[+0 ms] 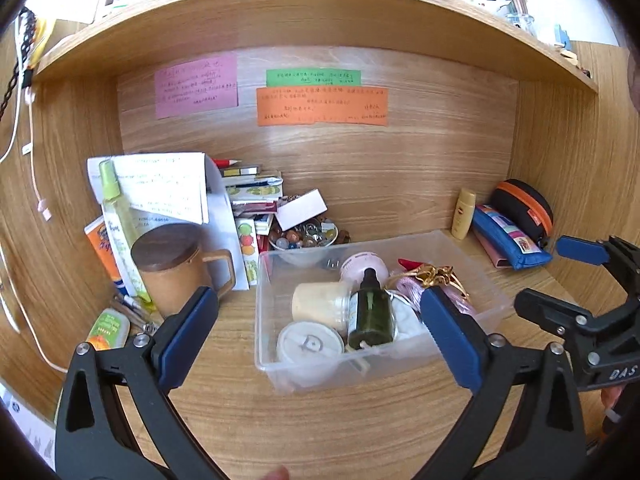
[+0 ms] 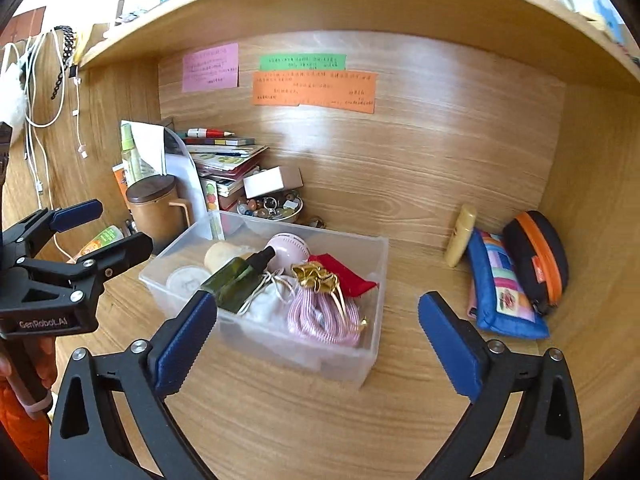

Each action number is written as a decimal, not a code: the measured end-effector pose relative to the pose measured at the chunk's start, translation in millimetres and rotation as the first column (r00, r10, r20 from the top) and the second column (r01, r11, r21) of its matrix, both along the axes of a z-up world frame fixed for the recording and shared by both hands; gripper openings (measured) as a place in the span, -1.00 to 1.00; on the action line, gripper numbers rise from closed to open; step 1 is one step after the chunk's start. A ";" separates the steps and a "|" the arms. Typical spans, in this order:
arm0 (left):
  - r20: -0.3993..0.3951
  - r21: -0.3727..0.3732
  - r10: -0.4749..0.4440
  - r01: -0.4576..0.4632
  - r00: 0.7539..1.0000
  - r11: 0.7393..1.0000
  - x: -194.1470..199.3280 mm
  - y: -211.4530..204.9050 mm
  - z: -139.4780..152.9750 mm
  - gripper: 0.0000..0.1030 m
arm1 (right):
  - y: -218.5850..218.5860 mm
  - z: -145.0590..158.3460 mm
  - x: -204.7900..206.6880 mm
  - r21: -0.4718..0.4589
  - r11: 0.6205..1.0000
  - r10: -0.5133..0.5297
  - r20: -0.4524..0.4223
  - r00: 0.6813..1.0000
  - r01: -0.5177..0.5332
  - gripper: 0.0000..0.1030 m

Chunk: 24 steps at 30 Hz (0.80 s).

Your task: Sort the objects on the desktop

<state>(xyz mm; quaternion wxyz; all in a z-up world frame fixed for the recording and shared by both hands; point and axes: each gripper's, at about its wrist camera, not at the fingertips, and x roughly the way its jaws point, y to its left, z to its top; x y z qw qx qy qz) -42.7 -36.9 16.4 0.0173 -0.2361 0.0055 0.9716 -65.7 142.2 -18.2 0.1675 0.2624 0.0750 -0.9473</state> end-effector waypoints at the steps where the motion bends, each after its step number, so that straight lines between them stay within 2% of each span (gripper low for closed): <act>1: 0.000 0.004 0.003 -0.003 1.000 1.000 2.1 -0.5 -0.8 0.98 | 0.3 -0.3 4.3 -0.002 1.000 -0.006 -0.007 1.000 0.006 0.99; 11: -0.002 0.045 0.008 -0.008 1.000 0.999 26.7 1.5 -10.9 0.98 | 2.6 -9.8 26.2 -0.022 0.999 -0.045 -0.003 0.999 0.045 0.99; 24: -0.020 0.032 -0.011 0.012 1.000 0.999 31.6 10.9 -14.6 0.98 | 5.3 -17.5 23.5 -0.031 0.998 -0.048 0.030 0.998 0.049 0.99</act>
